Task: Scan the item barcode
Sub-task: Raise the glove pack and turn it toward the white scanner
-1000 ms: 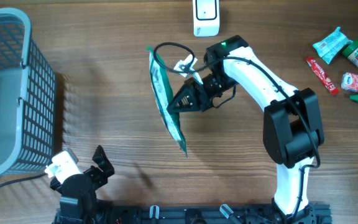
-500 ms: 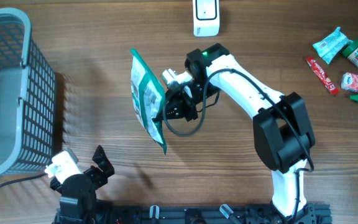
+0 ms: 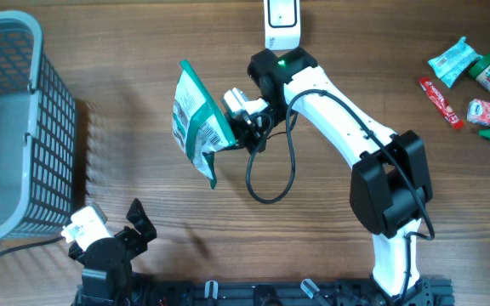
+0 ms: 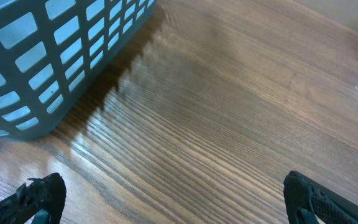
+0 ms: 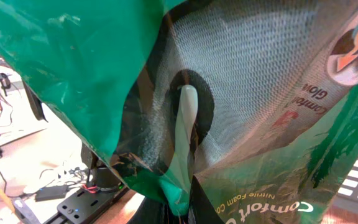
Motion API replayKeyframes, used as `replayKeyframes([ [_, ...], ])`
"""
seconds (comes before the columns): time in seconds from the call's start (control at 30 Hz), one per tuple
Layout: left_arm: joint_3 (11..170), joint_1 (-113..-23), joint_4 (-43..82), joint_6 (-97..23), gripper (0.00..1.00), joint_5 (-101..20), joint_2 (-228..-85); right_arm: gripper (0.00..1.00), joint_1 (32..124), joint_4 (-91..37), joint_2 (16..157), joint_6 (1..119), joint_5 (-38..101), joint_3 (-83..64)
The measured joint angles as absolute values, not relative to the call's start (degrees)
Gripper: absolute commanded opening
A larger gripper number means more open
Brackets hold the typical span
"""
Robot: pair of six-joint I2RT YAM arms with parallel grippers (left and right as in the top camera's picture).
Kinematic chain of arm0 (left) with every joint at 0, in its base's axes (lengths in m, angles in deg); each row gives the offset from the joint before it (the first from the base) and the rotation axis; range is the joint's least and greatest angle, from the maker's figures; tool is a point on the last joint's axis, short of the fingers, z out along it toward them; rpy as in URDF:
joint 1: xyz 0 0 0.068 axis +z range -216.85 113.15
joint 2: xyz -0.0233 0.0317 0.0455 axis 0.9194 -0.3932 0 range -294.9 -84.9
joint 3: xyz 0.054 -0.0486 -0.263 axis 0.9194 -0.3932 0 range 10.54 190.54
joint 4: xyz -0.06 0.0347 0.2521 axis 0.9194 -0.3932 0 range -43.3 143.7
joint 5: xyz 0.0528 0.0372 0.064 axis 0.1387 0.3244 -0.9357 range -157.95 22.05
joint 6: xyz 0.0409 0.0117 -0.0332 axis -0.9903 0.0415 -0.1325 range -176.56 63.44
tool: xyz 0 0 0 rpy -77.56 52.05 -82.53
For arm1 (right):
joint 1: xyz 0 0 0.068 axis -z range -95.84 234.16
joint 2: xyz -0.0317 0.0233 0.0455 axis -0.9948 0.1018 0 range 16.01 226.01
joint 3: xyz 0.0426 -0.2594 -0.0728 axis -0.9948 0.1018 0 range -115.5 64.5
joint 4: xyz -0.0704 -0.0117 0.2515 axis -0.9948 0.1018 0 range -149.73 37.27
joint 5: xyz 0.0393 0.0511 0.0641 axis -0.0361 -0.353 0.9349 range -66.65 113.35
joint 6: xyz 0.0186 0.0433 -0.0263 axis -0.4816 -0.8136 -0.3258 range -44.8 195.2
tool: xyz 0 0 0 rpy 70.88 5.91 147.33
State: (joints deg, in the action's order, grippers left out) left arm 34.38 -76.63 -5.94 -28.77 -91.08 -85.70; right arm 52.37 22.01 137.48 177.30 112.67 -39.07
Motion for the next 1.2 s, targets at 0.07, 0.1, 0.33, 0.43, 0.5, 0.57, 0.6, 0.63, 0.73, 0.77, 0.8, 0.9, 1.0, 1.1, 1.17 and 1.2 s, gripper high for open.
replayKeyframes([
  [0.07,34.4,-76.6,-5.9,-28.8,1.0,-91.1,-85.7,0.05,52.4,21.7,137.5,177.3,112.7,-39.0],
  [0.1,34.4,-76.6,-5.9,-28.8,1.0,-91.1,-85.7,0.04,52.4,21.6,137.5,177.3,112.7,-39.1],
  [0.33,34.4,-76.6,-5.9,-28.8,1.0,-91.1,-85.7,0.04,52.4,21.6,137.5,177.3,112.7,-39.1],
  [0.43,34.4,-76.6,-5.9,-28.8,1.0,-91.1,-85.7,0.04,52.4,21.6,137.5,177.3,112.7,-39.1],
  [0.5,34.4,-76.6,-5.9,-28.8,1.0,-91.1,-85.7,0.04,52.4,21.4,137.5,177.2,112.7,-39.1],
  [0.57,34.4,-76.6,-5.9,-28.8,1.0,-91.1,-85.7,0.05,52.4,20.8,137.5,176.8,112.7,-39.1],
  [0.6,34.4,-76.6,-5.9,-28.8,1.0,-91.1,-85.7,0.04,52.4,20.2,137.5,176.0,112.6,-39.1],
  [0.63,34.4,-76.6,-5.9,-28.8,1.0,-91.1,-85.7,0.04,52.4,19.5,137.5,174.7,112.6,-39.1],
  [0.73,34.4,-76.6,-5.9,-28.8,1.0,-91.1,-85.7,0.04,52.4,17.2,137.5,167.5,110.0,-39.1],
  [0.77,34.4,-76.6,-5.9,-28.8,1.0,-91.1,-85.7,0.04,52.4,16.7,137.5,164.8,108.7,-39.1],
  [0.8,34.4,-76.6,-5.9,-28.8,1.0,-91.1,-85.7,0.04,52.4,16.2,137.5,160.8,106.7,-39.1],
  [0.9,34.4,-76.6,-5.9,-28.8,1.0,-91.1,-85.7,0.05,52.4,15.7,137.5,146.3,101.2,-39.1],
  [1.0,34.4,-76.6,-5.9,-28.8,1.0,-91.1,-85.7,0.04,52.4,13.8,137.5,132.9,93.1,-39.1],
  [1.1,34.4,-76.6,-5.9,-28.8,1.0,-91.1,-85.7,0.05,52.4,7.3,137.5,113.7,81.1,-39.1],
  [1.17,34.4,-76.6,-5.9,-28.8,1.0,-91.1,-85.7,0.04,52.4,5.3,137.5,102.1,71.0,-39.1],
  [1.2,34.4,-76.6,-5.9,-28.8,1.0,-91.1,-85.7,0.04,52.4,5.5,137.5,95.4,64.1,-39.1],
])
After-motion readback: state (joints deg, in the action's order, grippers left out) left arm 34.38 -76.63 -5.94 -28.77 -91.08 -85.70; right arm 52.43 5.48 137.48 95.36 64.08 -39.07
